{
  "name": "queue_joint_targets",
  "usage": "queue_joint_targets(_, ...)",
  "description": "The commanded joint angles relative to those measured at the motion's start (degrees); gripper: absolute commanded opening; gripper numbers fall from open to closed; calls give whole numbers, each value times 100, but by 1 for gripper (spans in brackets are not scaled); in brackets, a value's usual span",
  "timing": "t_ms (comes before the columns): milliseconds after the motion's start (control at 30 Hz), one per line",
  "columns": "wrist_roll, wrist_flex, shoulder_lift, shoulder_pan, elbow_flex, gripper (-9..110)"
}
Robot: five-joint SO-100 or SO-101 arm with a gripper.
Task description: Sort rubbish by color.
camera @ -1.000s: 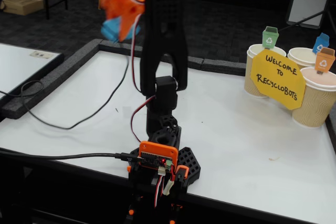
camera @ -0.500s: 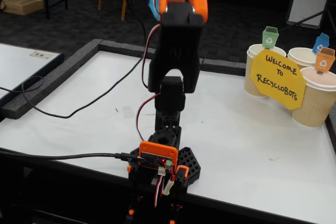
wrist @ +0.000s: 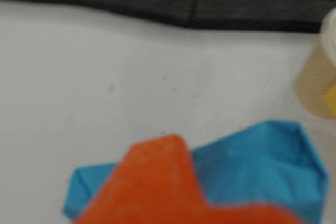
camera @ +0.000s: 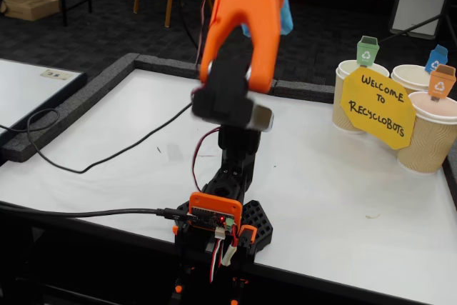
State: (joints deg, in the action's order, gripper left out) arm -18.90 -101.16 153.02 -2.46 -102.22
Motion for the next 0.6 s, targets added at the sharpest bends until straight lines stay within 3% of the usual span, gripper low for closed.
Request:
queue_joint_targets(0, -114, 26, 1160, 527, -149, 0)
queue_joint_targets(567, -123, 53, 2725, 2276, -360, 0)
